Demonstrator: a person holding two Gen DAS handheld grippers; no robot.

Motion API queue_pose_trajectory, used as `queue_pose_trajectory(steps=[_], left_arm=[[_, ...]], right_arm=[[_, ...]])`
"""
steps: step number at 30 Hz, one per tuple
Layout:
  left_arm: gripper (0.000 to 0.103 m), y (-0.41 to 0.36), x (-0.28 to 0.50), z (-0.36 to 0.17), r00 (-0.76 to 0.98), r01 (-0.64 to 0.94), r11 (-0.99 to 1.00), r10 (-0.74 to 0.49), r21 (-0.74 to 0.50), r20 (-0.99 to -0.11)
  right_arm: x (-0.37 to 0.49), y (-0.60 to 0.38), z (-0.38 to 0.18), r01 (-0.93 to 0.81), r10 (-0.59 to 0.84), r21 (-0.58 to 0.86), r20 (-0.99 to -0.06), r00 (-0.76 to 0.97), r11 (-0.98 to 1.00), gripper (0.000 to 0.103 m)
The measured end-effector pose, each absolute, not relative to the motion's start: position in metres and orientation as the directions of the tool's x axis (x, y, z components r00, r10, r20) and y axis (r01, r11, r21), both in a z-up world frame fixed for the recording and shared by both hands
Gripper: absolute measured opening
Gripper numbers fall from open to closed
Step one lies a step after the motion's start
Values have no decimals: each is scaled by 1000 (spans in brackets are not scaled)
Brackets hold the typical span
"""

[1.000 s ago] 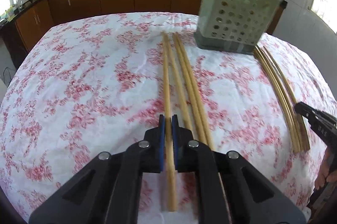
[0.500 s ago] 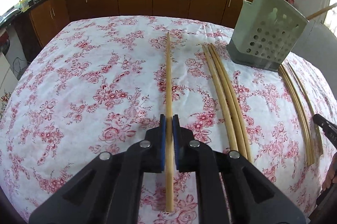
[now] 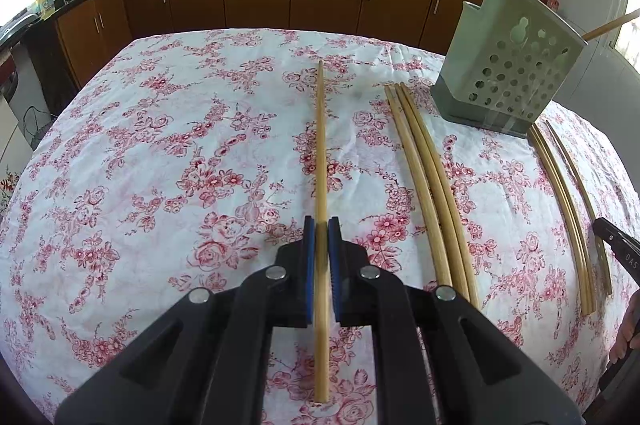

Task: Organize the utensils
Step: 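Grasp one chopstick with the right tool while the left tool grasps another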

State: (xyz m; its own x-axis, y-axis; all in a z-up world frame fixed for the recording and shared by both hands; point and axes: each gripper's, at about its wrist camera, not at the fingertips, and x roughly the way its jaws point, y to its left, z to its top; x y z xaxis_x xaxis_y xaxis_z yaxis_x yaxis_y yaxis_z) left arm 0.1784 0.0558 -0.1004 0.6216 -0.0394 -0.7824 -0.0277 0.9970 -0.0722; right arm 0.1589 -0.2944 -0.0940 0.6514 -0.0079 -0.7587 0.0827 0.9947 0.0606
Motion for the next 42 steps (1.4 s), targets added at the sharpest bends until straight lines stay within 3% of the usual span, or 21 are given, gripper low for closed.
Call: queue_pose_trajectory(steps=[15, 20, 25, 34, 38, 42], left_arm=[[11, 56, 178, -101, 624, -25, 997, -39, -69, -781], [19, 47, 171, -101, 623, 8, 1000, -13, -10, -782], [19, 48, 162, -102, 624, 18, 1000, -19, -9, -781], [17, 48, 158, -102, 624, 5, 1000, -8, -7, -781], [8, 49, 156, -102, 625, -6, 1000, 0, -5, -781], [8, 47, 157, -100, 620, 26, 999, -1, 20, -785]], right_arm=[[159, -294, -94, 79, 3, 73, -758, 652, 994, 10], [152, -295, -94, 72, 16, 83, -758, 653, 994, 10], [149, -299, -95, 72, 37, 110, -755, 654, 991, 10], [148, -298, -94, 71, 28, 98, -756, 654, 993, 10], [148, -299, -95, 72, 26, 96, -756, 654, 993, 8], [146, -303, -89, 77, 23, 100, -746, 666, 992, 8]])
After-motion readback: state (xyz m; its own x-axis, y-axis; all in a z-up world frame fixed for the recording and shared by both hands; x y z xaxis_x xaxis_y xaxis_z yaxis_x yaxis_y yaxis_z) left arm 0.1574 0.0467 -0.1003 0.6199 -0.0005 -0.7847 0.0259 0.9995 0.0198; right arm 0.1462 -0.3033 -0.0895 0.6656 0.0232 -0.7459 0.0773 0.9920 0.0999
